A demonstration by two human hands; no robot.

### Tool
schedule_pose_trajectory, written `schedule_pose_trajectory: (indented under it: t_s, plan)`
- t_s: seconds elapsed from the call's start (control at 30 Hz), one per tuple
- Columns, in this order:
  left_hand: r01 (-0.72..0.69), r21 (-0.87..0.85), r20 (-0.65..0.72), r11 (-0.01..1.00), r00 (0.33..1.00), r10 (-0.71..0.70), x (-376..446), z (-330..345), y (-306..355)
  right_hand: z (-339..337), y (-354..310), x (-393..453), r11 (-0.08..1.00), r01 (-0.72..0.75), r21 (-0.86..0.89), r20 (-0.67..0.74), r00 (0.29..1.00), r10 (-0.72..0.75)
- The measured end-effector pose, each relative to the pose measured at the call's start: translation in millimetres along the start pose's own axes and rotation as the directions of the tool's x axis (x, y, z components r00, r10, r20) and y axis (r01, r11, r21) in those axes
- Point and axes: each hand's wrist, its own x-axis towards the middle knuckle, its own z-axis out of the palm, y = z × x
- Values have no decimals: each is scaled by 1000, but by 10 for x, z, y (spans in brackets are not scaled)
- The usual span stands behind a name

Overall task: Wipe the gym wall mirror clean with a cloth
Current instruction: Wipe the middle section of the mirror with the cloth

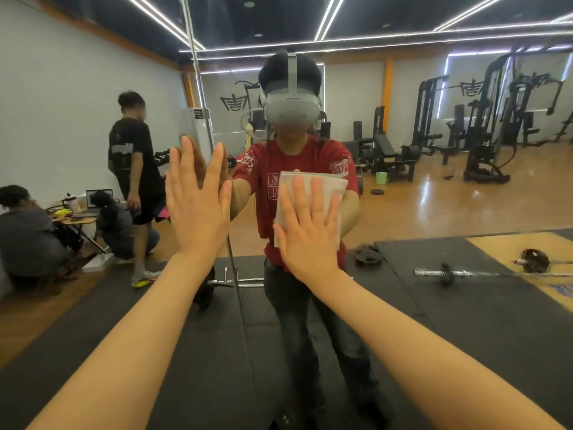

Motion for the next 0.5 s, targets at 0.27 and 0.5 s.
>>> schedule_pose_trajectory:
  t_s: [0.27, 0.5]
  plan:
    - [12, -28, 49, 1000, 999, -11, 2, -63, 11, -12, 982, -397, 974, 164, -157, 33, 986, -161]
    - [15, -10, 34, 1000, 999, -15, 4, 3, 7, -29, 1374, -720, 991, -120, -62, 28, 992, 122]
